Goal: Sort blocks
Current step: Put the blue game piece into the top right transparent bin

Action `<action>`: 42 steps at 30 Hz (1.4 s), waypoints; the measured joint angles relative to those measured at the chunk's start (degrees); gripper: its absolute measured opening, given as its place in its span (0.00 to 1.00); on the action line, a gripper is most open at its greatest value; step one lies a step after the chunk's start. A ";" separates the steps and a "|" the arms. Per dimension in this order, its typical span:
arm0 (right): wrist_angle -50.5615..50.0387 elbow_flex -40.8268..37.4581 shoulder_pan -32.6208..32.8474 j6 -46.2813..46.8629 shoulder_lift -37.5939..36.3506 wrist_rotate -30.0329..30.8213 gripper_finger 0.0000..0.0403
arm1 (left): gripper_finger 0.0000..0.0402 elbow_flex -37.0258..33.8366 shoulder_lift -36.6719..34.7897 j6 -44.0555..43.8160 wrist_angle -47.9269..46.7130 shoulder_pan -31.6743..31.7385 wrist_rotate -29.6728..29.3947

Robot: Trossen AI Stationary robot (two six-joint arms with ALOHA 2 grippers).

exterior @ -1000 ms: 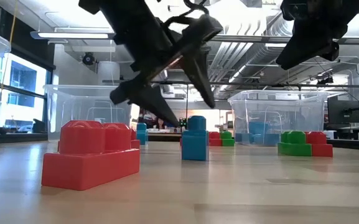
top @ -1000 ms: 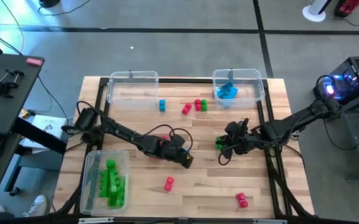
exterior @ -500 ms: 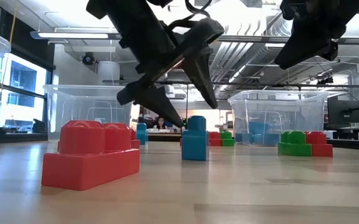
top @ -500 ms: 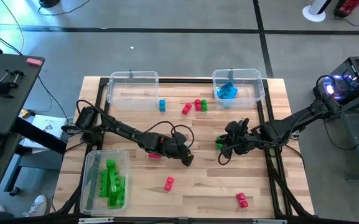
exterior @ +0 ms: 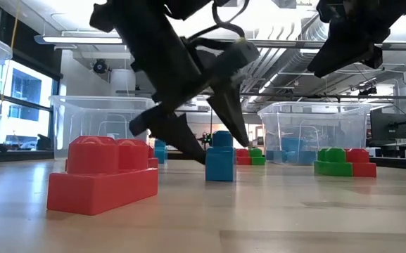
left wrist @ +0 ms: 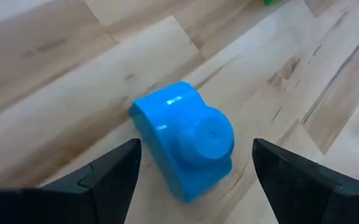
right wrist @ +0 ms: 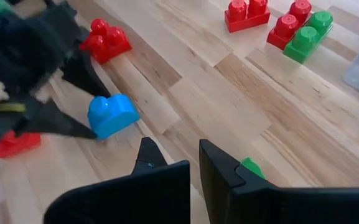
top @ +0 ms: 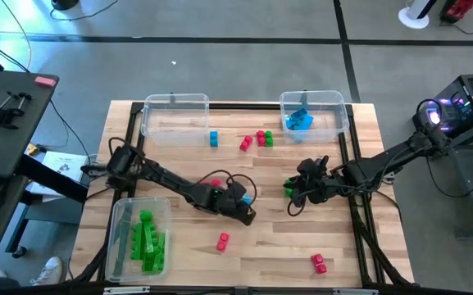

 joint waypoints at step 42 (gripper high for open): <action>59.97 -0.04 -3.24 -56.41 -12.04 21.14 0.00 | 0.23 0.79 -25.12 63.82 10.76 33.11 7.30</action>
